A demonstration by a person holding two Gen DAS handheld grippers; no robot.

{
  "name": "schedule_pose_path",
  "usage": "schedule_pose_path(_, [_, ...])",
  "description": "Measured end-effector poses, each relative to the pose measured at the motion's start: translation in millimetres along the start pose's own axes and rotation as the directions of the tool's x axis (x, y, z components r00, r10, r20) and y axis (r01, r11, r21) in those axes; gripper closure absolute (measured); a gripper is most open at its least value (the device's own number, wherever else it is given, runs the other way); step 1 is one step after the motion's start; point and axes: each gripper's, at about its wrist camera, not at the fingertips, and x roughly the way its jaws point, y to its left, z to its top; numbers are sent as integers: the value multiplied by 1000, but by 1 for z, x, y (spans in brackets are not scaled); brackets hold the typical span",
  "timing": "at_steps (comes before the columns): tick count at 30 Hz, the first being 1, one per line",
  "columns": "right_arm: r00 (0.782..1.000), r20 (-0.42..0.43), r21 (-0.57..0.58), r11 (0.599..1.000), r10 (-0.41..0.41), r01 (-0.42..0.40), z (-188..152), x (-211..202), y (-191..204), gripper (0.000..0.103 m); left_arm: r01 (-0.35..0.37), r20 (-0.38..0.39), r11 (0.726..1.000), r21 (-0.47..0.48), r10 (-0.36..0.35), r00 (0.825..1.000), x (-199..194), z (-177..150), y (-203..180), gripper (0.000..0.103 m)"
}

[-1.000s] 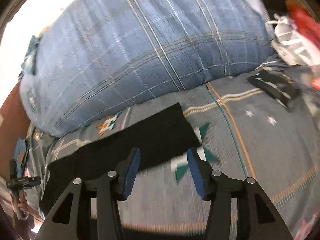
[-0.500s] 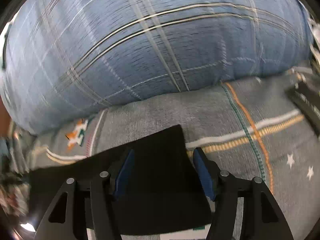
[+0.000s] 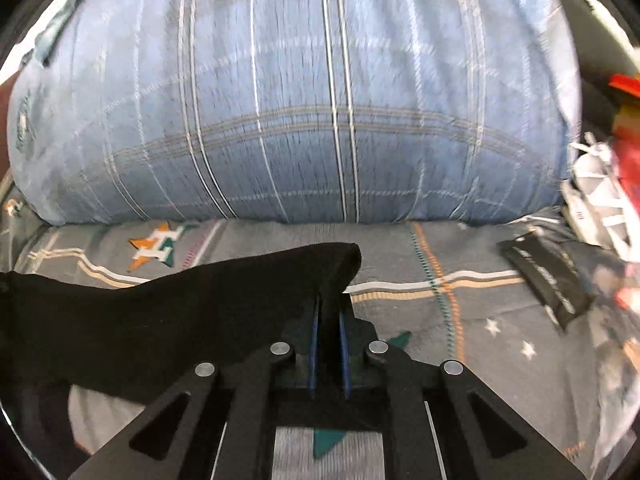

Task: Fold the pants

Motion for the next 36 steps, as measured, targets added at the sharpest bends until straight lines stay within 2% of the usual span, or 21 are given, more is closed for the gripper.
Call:
schedule_pose_path(4, [997, 76, 21, 1000, 14, -15, -16, -40, -2, 95, -4, 108, 1000, 5, 3, 994, -44, -24, -5, 89])
schedule_pose_path(10, [988, 147, 63, 996, 51, -61, -69, -97, -8, 95, 52, 189, 998, -33, -45, 981, -79, -73, 5, 90])
schedule_pose_path(14, [991, 125, 104, 993, 49, -62, -118, -110, -16, 95, 72, 153, 995, -65, -61, 986, -64, -103, 24, 89])
schedule_pose_path(16, [997, 71, 114, 993, 20, -28, -144, -104, -18, 95, 47, 103, 996, -72, -40, 994, -52, -118, 29, 89])
schedule_pose_path(18, [1000, 9, 143, 990, 1, -2, -164, -100, -23, 92, 48, 46, 995, -87, -44, 998, -38, -129, 37, 89])
schedule_pose_path(19, [1000, 4, 160, 987, 5, -6, -170, -102, -26, 90, 63, 29, 993, -100, -61, 998, -37, -134, 43, 89])
schedule_pose_path(23, [1000, 15, 233, 972, 25, -28, -192, -130, -38, 90, 118, 39, 986, -120, -114, 993, -57, -150, 55, 85])
schedule_pose_path(24, [999, 15, 252, 967, 33, -35, -195, -136, -41, 88, 112, 48, 986, -122, -107, 993, -64, -154, 57, 85])
schedule_pose_path(26, [998, 18, 296, 953, 59, -62, -200, -147, -46, 69, 108, 63, 987, -120, -101, 993, -78, -164, 60, 83])
schedule_pose_path(27, [996, 33, 333, 939, 81, -88, -201, -153, -49, 63, 125, 63, 984, -128, -118, 991, -82, -168, 62, 82])
schedule_pose_path(28, [994, 44, 359, 927, 102, -111, -202, -156, -51, 51, 164, 63, 976, -141, -157, 986, -87, -171, 61, 75])
schedule_pose_path(29, [991, 50, 383, 914, 125, -135, -201, -156, -53, 42, 192, 62, 970, -150, -185, 981, -88, -172, 61, 62])
schedule_pose_path(30, [987, 60, 414, 896, 150, -162, -199, -155, -55, 40, 217, 63, 963, -157, -210, 976, -89, -173, 59, 54])
schedule_pose_path(31, [980, 71, 448, 872, 186, -198, -197, -151, -56, 39, 243, 65, 957, -160, -235, 970, -89, -173, 55, 42])
schedule_pose_path(33, [963, 86, 514, 816, 255, -262, -195, -141, -59, 39, 274, 69, 949, -157, -266, 962, -84, -168, 44, 40])
schedule_pose_path(36, [939, 88, 599, 735, 332, -316, -194, -122, -59, 39, 291, 22, 938, -188, -292, 956, -68, -160, 36, 40])
